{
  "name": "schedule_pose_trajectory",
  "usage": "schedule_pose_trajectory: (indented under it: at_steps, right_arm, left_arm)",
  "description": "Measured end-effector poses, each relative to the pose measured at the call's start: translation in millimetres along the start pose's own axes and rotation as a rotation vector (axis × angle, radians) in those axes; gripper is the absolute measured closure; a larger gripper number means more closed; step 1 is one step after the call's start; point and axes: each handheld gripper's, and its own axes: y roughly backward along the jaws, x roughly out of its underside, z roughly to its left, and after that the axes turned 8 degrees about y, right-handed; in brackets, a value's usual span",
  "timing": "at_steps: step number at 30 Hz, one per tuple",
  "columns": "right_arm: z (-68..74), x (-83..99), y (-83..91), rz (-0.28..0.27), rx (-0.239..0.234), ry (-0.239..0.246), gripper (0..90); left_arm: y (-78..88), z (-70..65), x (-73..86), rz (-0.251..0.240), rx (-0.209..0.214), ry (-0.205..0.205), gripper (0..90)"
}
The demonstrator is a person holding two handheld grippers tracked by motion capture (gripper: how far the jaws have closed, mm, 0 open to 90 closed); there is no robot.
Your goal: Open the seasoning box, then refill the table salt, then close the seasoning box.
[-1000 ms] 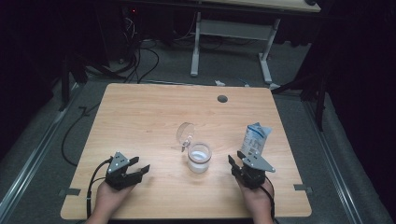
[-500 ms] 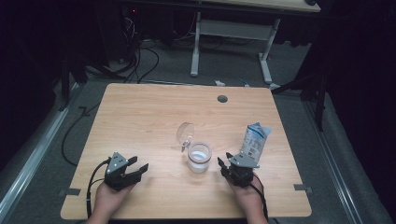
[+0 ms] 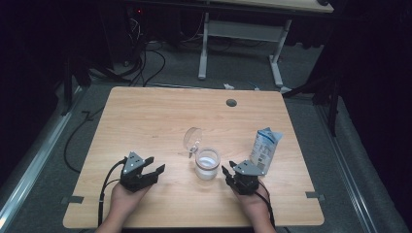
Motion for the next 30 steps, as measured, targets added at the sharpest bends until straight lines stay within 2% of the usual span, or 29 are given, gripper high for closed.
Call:
schedule_pose_trajectory:
  at_steps: [4,6,10,14,17,21,30]
  right_arm:
    - [1.4,0.7,-0.9,0.001,0.003,0.014,63.6]
    - [3.4,0.9,-0.9,0.005,0.003,0.025,64.8]
    - [3.4,-1.0,-0.4,0.015,-0.047,-0.005,69.9]
    - [3.7,-1.8,-1.3,0.018,-0.060,-0.017,71.5]
    - [4.1,-2.0,-1.4,0.016,-0.062,-0.019,71.6]
    - [6.3,-2.4,-1.0,0.017,-0.059,-0.009,75.1]
    - [12.0,-6.7,3.3,-0.015,-0.073,0.016,89.4]
  left_arm:
    - [-7.3,-7.2,-8.6,-0.009,0.005,0.005,51.0]
    - [-12.0,-7.2,-14.4,-0.009,0.018,0.039,53.4]
    - [-20.5,-4.9,-24.0,-0.010,0.043,0.091,59.6]
    - [-26.2,-9.9,-33.5,-0.005,0.023,0.061,68.0]
    - [-31.6,-14.3,-41.0,-0.003,0.013,0.065,75.6]
    - [-37.6,-20.7,-48.0,-0.018,0.000,0.049,82.4]
    - [-43.8,-35.4,-63.6,-0.051,0.013,0.049,86.0]
